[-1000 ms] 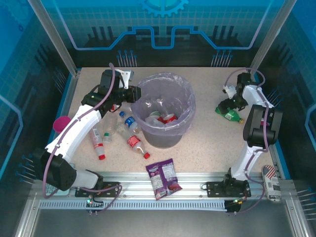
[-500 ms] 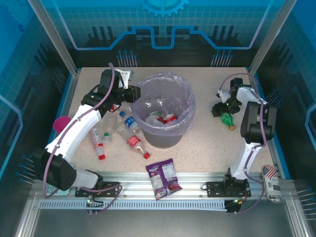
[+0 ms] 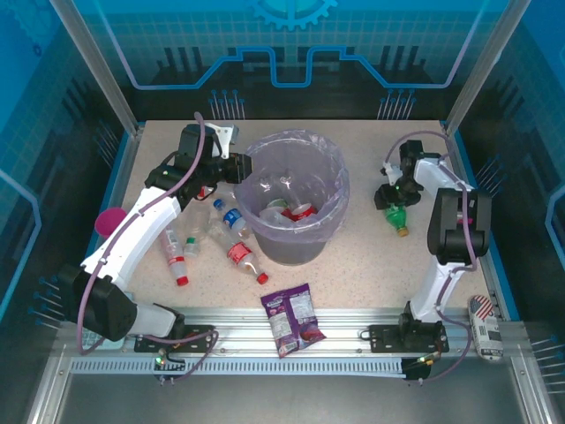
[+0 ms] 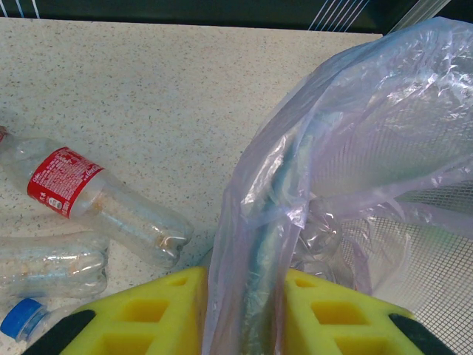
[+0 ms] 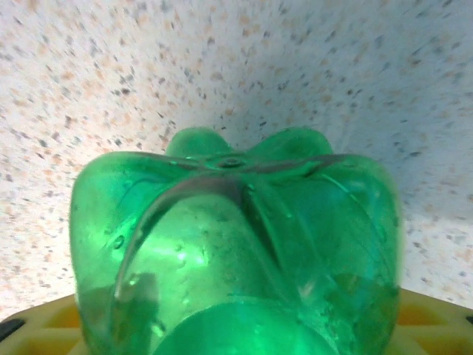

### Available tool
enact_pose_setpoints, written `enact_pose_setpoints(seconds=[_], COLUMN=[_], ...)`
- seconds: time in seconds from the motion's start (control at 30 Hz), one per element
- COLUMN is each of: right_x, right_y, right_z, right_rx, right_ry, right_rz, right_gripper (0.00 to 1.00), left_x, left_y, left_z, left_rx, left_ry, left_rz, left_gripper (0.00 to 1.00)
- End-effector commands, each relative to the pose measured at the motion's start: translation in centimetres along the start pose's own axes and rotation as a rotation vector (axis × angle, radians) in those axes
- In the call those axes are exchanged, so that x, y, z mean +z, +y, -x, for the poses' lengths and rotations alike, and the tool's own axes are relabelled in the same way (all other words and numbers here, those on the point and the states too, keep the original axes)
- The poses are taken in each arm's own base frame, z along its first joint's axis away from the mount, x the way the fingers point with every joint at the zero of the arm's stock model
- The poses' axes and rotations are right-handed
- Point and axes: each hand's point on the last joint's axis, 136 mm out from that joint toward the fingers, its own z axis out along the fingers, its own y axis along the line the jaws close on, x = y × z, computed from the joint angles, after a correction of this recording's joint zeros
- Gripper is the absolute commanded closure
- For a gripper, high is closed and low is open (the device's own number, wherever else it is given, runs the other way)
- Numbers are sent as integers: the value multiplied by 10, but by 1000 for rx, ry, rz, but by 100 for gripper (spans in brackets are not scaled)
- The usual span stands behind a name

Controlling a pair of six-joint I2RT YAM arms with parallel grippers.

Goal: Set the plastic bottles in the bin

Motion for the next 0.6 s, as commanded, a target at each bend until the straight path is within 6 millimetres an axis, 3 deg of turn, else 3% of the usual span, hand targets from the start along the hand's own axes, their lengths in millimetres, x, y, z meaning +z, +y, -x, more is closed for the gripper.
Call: enact_pose_setpoints(seconds=[0.0,0.2,0.4,0.57], right_x=[-25,-75,-184,-274], right_y=[6,25,61,98], right_z=[10,37,69,76], right_rx=[27,32,-23,-101], right_ry=[-87,-299,-676,-917], right_rz=[6,82,166,221], right_gripper=[41,43,42,46], left_x=[-7,-5,-2,-3], left_y=[2,1,-1,-4], left_z=[0,0,0,3], left_rx=[-7,-17,-42,-56], left_ry=[-5,-3,3,-2], left_rz=[-3,-10,-25,-29], left_gripper=[70,70,70,70])
